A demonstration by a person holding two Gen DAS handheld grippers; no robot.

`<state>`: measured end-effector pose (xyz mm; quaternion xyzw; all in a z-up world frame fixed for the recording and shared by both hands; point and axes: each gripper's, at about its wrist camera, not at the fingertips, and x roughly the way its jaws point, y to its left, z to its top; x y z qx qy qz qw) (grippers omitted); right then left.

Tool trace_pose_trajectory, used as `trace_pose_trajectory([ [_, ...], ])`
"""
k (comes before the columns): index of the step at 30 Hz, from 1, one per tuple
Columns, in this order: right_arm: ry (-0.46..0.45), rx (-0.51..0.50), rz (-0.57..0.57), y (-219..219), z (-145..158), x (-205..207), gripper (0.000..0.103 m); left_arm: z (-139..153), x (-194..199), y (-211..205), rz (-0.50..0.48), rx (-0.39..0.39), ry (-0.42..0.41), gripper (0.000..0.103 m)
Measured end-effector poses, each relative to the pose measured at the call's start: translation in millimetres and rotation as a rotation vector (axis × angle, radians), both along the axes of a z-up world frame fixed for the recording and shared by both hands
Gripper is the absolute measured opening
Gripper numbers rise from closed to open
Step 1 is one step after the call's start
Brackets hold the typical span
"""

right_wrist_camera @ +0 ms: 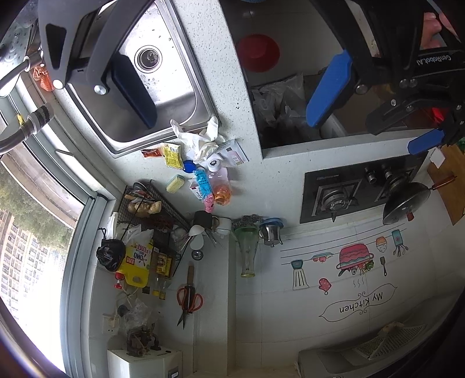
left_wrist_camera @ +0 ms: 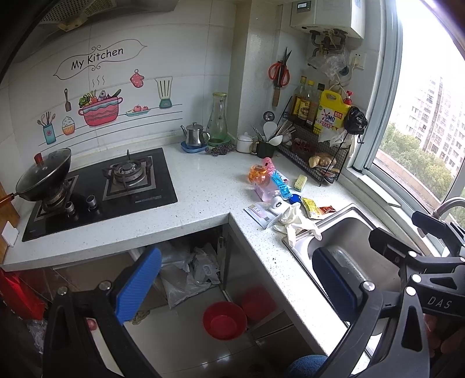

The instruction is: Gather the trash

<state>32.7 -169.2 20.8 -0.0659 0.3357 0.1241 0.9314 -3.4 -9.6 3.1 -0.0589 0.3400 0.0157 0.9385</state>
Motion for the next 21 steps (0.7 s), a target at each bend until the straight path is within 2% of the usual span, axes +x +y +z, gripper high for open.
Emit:
trace_pose_trajectory([
  [21, 0.007, -0.008, 0.007, 2.2, -0.4, -0.6, 0.103, 1.4, -4.9, 5.2, 0.001, 0.006, -0.002, 0.103],
])
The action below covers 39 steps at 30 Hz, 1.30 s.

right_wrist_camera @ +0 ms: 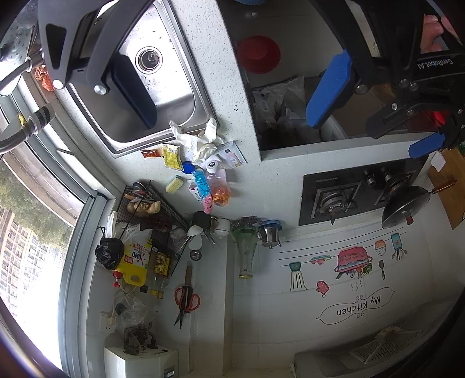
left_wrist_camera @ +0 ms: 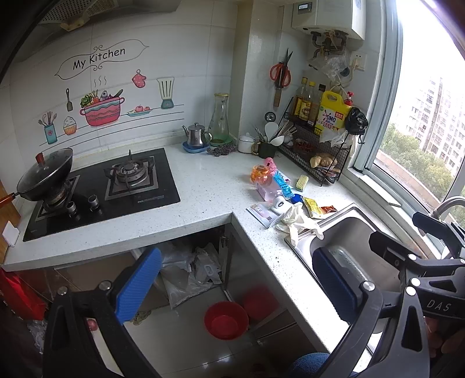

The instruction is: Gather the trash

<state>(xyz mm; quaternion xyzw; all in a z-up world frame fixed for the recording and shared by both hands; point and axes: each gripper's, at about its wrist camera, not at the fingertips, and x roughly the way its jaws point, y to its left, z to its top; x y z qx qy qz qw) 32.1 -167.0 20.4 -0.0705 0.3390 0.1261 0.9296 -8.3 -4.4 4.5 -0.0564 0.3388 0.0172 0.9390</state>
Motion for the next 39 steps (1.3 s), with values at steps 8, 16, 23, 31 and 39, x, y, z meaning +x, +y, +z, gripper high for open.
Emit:
trace_pose_trajectory([
  [8, 0.004, 0.001, 0.000, -0.6, -0.6, -1.2, 0.103, -0.2, -1.8, 0.5, -0.005, -0.003, -0.001, 0.103],
  [16, -0.001, -0.001, 0.003, 0.5, -0.5, -5.9, 0.103, 0.7, -3.9, -2.1, -0.008, -0.002, -0.004, 0.103],
  [23, -0.002, 0.010, 0.003, -1.5, 2.5, -5.6, 0.103, 3.1, -2.5, -2.7, -0.016, -0.006, -0.007, 0.103],
  [31, 0.007, 0.017, -0.005, -2.8, 1.6, 0.4, 0.103, 4.0, 10.8, -3.6, -0.036, -0.011, 0.014, 0.103],
  [39, 0.016, 0.009, -0.026, -6.8, -6.5, 30.8, 0.103, -1.7, 57.6, -7.2, -0.084, -0.038, 0.041, 0.103],
])
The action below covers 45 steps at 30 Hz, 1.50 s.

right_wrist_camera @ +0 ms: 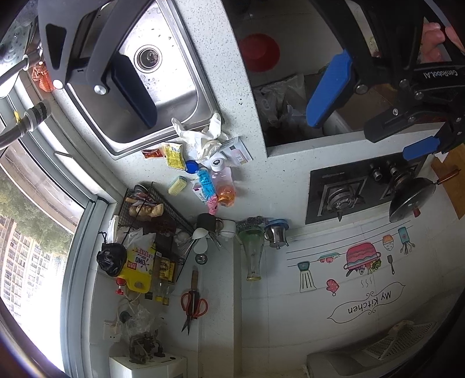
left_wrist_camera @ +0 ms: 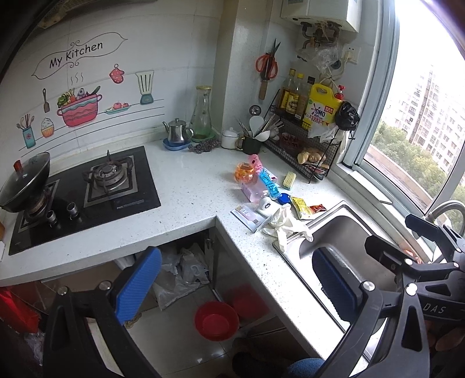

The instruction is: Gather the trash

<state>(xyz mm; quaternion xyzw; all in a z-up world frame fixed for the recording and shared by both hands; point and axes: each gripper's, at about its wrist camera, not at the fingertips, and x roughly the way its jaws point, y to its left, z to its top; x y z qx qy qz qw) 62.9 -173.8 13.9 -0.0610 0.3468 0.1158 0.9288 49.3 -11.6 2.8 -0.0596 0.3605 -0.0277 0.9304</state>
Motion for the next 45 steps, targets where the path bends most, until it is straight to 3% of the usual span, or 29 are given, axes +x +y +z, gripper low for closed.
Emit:
trace_pose_trajectory([
  [8, 0.067, -0.017, -0.007, -18.4, -32.7, 76.8, 0.103, -35.6, 85.5, -1.9, -0.038, -0.019, 0.089, 0.103],
  [18, 0.268, -0.092, 0.009, -22.9, -114.8, 184.6, 0.103, -122.0, 204.6, -18.4, -0.124, -0.005, 0.292, 0.103],
  [24, 0.394, -0.125, 0.041, -21.9, -169.9, 229.2, 0.103, -168.6, 242.3, -21.1, -0.132, -0.012, 0.382, 0.103],
  [32, 0.496, -0.146, 0.096, -17.5, -227.7, 248.3, 0.101, -207.2, 252.5, -18.7, -0.121, -0.017, 0.473, 0.103],
  [39, 0.508, -0.136, 0.134, -17.4, -230.2, 241.2, 0.061, -211.3, 247.9, -17.4, -0.121, -0.012, 0.495, 0.103],
  [41, 0.505, -0.129, 0.132, -19.8, -224.1, 238.2, 0.031, -207.4, 246.1, -19.8, -0.132, -0.013, 0.490, 0.103],
  [42, 0.508, -0.118, 0.130, -22.0, -221.3, 236.3, 0.023, -205.7, 246.6, -21.3, -0.138, -0.012, 0.486, 0.103],
  [45, 0.523, -0.083, 0.124, -30.2, -213.8, 230.7, 0.014, -198.3, 249.6, -27.7, -0.162, -0.002, 0.470, 0.103],
])
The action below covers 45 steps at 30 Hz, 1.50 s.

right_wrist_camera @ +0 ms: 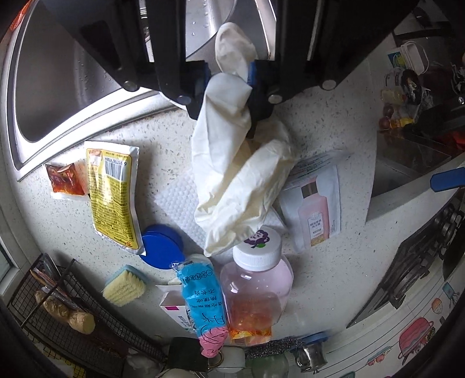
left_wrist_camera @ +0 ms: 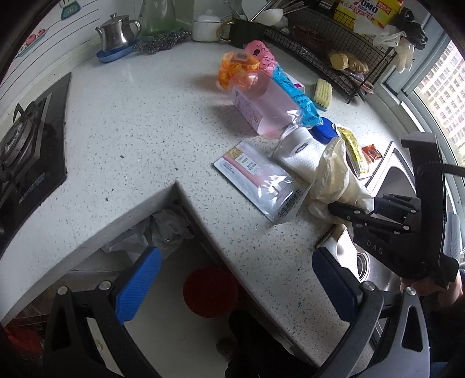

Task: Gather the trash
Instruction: 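Grasp the white latex gloves on the counter with the right gripper, then grasp the pink-labelled sachet with the left gripper while the right gripper holds the gloves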

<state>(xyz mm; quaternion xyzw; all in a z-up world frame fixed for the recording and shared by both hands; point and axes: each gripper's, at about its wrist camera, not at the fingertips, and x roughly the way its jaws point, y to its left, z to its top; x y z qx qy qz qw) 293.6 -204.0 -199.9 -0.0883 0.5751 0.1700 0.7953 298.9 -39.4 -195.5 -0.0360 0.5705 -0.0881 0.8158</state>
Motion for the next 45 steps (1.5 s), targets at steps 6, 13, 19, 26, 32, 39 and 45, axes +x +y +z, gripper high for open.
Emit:
trace_pose_trajectory([
  [6, -0.058, 0.049, -0.057, -15.4, 22.7, -1.5, 0.009, 8.4, 17.0, -17.7, -0.066, 0.013, -0.028, 0.103],
  [13, -0.068, 0.099, -0.124, -50.1, 41.7, 3.5, 0.007, -12.9, 41.8, -44.8, -0.149, 0.036, 0.003, 0.103],
  [19, -0.031, 0.128, -0.159, -57.9, 22.1, 5.3, 0.007, -37.3, 58.4, -73.7, -0.218, 0.057, 0.038, 0.076],
  [26, 0.003, 0.164, -0.183, -55.2, 13.9, 4.9, 0.008, -55.9, 61.6, -81.4, -0.222, 0.060, 0.088, 0.013],
  [32, 0.009, 0.178, -0.174, -45.2, 15.8, 1.7, 0.008, -43.2, 53.2, -78.9, -0.191, 0.028, 0.055, 0.000],
  [39, -0.016, 0.194, -0.147, -28.6, 38.8, -7.8, 0.008, 2.6, 34.8, -57.8, -0.147, -0.006, -0.026, 0.000],
  [45, -0.047, 0.217, -0.117, 1.2, 67.8, -26.2, 0.008, 38.6, 1.5, -20.8, -0.117, -0.036, -0.066, 0.000],
])
